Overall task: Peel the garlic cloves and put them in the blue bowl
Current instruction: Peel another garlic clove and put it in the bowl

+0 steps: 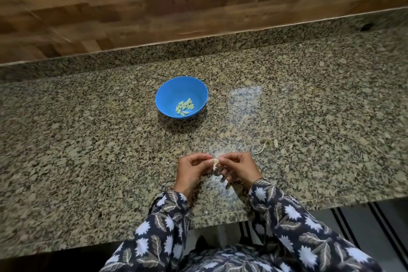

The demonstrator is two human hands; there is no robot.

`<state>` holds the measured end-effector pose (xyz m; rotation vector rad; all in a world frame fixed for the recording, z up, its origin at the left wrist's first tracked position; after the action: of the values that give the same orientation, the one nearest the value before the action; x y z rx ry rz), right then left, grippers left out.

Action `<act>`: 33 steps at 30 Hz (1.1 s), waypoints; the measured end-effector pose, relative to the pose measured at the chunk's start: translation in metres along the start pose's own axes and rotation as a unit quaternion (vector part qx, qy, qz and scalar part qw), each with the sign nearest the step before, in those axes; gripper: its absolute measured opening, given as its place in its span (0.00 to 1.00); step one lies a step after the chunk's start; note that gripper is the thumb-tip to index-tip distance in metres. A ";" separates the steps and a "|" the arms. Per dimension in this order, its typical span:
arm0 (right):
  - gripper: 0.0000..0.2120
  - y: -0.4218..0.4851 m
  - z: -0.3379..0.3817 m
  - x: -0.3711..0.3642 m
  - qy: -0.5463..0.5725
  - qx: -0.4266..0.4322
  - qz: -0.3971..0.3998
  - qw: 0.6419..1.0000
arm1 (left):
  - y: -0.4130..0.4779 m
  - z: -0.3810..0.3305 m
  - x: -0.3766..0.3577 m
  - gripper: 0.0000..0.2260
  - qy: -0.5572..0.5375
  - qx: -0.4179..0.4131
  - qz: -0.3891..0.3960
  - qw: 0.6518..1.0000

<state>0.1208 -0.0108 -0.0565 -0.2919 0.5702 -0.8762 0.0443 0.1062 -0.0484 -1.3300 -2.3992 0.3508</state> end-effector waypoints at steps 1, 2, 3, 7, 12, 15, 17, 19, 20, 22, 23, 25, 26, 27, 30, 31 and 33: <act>0.06 0.001 0.000 -0.001 -0.002 0.000 0.001 1.000 | 0.000 0.000 -0.001 0.06 0.001 0.001 0.000 1.000; 0.05 0.002 0.000 -0.003 -0.005 0.000 0.003 1.000 | 0.000 0.000 -0.001 0.06 -0.001 0.002 0.001 1.000; 0.05 0.003 -0.001 -0.004 -0.010 0.000 0.005 1.000 | 0.000 0.001 -0.002 0.06 -0.007 0.007 0.001 1.000; 0.08 0.007 -0.003 -0.003 -0.034 0.004 0.001 0.999 | -0.001 0.008 -0.004 0.05 -0.050 0.035 0.006 0.998; 0.09 0.009 -0.003 -0.004 -0.062 -0.002 0.014 0.998 | -0.006 0.012 -0.010 0.06 -0.108 0.079 0.045 0.990; 0.09 0.007 -0.007 -0.008 -0.023 -0.036 0.030 0.999 | -0.008 0.017 -0.013 0.07 -0.145 0.108 0.072 0.981; 0.09 0.003 -0.012 -0.011 0.024 -0.063 0.034 0.997 | -0.009 0.019 -0.013 0.08 -0.168 0.122 0.078 0.975; 0.08 0.001 -0.016 -0.014 0.054 -0.079 0.033 0.995 | -0.009 0.022 -0.012 0.09 -0.178 0.128 0.070 0.973; 0.08 0.001 -0.016 -0.015 0.056 -0.081 0.029 0.995 | -0.009 0.023 -0.011 0.09 -0.178 0.129 0.060 0.974; 0.06 0.001 -0.018 -0.015 0.054 -0.075 0.006 0.996 | -0.008 0.024 -0.006 0.08 -0.174 0.125 0.031 0.976; 0.06 0.001 -0.019 -0.013 0.055 -0.067 -0.013 0.996 | -0.007 0.024 -0.004 0.08 -0.173 0.119 0.015 0.978; 0.06 0.000 -0.018 -0.004 0.054 -0.045 -0.062 0.996 | -0.006 0.021 -0.001 0.08 -0.171 0.102 -0.011 0.980; 0.06 0.000 -0.016 0.002 0.050 -0.028 -0.085 0.995 | -0.006 0.018 0.000 0.09 -0.166 0.091 -0.019 0.982; 0.06 -0.001 -0.014 0.007 0.044 -0.009 -0.101 0.994 | -0.005 0.016 0.001 0.09 -0.157 0.081 -0.025 0.984; 0.04 0.001 -0.002 0.019 -0.032 0.045 -0.116 0.992 | -0.004 0.011 0.004 0.11 -0.100 0.055 -0.031 0.993; 0.06 0.002 0.003 0.019 -0.054 0.060 -0.106 0.991 | -0.004 0.009 0.004 0.11 -0.076 0.045 -0.030 0.996; 0.09 0.003 0.007 0.014 -0.068 0.078 -0.084 0.991 | -0.003 0.007 0.004 0.11 -0.041 0.027 -0.028 0.998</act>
<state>0.1343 -0.0200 -0.0574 -0.2574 0.3524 -1.0500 0.0368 0.1074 -0.0529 -1.2436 -2.4697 0.4598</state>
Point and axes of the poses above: each hand's wrist, its own y-axis towards the middle knuckle, its own x-axis out of the back of the hand, z = x × y, the point moved 10 cm from there along y, towards the middle knuckle, and after that the axes turned 15 degrees about y, right-handed, at the moved point
